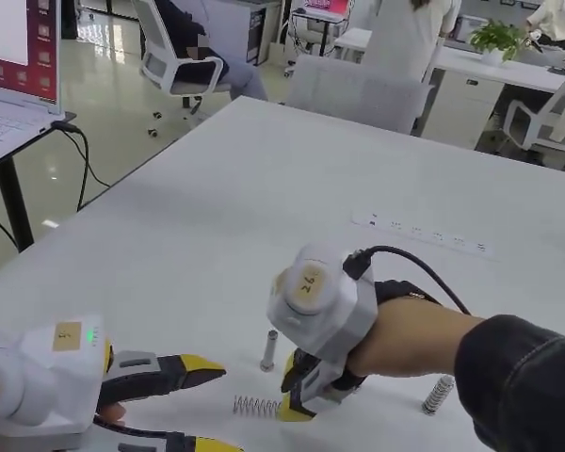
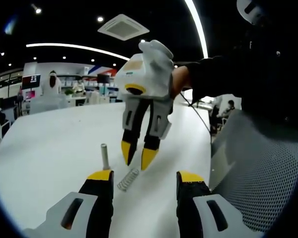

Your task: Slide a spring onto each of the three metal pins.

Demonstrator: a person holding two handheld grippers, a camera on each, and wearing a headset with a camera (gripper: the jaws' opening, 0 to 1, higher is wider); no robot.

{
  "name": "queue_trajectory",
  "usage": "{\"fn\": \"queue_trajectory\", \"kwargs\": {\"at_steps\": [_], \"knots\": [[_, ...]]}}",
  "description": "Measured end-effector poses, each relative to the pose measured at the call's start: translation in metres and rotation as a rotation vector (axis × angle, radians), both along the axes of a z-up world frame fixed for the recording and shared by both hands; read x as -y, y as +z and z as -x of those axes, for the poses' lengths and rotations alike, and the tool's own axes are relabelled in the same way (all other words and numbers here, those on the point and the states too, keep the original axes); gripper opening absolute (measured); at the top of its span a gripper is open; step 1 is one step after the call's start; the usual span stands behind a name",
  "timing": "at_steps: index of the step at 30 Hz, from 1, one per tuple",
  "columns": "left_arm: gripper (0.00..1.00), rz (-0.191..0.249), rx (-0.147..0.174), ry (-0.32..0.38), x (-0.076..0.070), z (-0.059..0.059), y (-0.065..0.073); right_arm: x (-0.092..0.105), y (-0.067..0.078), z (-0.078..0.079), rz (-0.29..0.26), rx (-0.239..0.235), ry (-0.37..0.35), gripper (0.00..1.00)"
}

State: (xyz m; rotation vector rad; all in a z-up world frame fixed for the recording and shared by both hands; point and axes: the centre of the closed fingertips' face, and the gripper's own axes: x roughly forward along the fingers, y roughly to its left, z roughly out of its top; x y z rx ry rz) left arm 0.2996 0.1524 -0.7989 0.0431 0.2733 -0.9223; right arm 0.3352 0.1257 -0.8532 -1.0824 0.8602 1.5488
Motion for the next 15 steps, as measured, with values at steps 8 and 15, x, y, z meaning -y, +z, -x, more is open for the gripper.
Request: {"fn": "queue_trajectory", "kwargs": {"at_steps": [8, 15], "knots": [[0.45, 0.002, -0.002, 0.005, -0.002, 0.000, -0.002, -0.003, -0.007, 0.004, 0.013, 0.000, 0.019, 0.13], [0.44, 0.003, -0.005, 0.010, -0.003, 0.001, -0.003, -0.002, -0.014, 0.004, 0.034, 0.010, 0.036, 0.11]]}}
